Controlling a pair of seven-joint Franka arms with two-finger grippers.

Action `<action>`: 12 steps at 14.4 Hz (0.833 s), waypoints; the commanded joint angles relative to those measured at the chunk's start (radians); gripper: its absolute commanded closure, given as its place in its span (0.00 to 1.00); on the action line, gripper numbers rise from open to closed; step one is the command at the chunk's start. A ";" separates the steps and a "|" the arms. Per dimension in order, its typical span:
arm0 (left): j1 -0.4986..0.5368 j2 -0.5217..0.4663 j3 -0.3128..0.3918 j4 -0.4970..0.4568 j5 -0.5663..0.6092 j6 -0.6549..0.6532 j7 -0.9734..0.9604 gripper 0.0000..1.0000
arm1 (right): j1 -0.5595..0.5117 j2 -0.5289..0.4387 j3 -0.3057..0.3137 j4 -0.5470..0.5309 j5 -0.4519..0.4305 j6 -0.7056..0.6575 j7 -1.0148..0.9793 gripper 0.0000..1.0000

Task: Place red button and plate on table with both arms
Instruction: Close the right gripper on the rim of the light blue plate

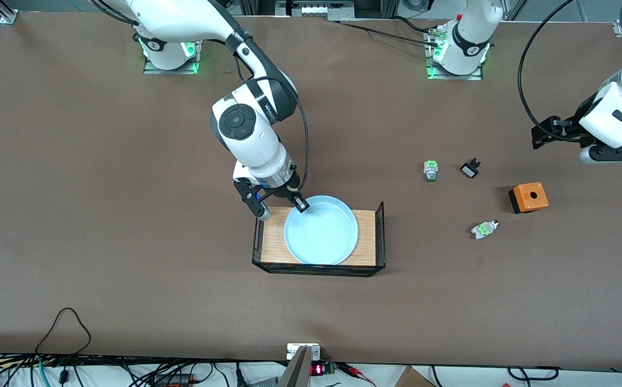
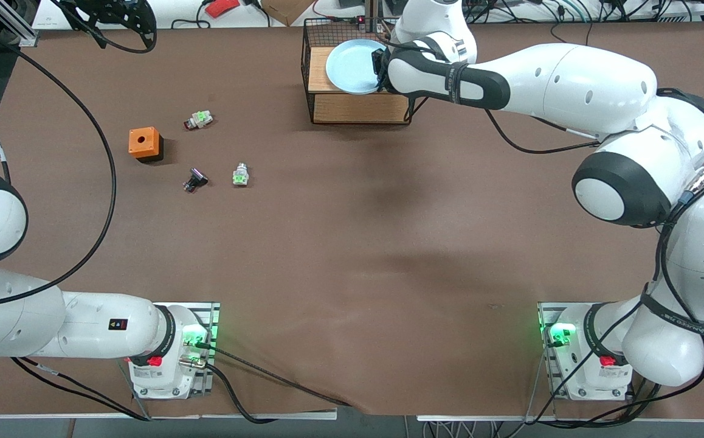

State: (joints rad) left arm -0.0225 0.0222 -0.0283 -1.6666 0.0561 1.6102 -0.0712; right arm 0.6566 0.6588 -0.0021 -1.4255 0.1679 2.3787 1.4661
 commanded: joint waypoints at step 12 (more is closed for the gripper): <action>-0.017 -0.019 -0.031 0.040 -0.025 -0.090 -0.015 0.00 | 0.035 -0.079 -0.010 0.014 0.019 -0.015 -0.007 1.00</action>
State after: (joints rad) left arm -0.0338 0.0179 -0.0465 -1.6621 0.0532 1.5593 -0.0724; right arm 0.6806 0.6380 -0.0024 -1.4020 0.1679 2.3865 1.4662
